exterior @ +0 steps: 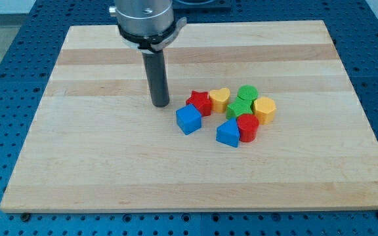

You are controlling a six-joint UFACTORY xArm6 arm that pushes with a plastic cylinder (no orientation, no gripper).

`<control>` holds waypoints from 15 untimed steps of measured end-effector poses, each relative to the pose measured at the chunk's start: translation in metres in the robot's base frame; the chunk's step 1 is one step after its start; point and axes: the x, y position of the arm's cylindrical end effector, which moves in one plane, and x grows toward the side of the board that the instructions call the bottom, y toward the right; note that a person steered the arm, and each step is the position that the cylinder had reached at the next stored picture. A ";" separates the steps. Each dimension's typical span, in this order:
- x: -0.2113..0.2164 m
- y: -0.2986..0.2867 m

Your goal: Push the blue triangle into the group of blocks

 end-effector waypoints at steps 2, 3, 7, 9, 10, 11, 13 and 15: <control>0.008 0.037; 0.012 0.059; 0.013 -0.003; 0.056 -0.016; 0.062 0.018; 0.062 0.065; 0.077 0.085; 0.129 0.059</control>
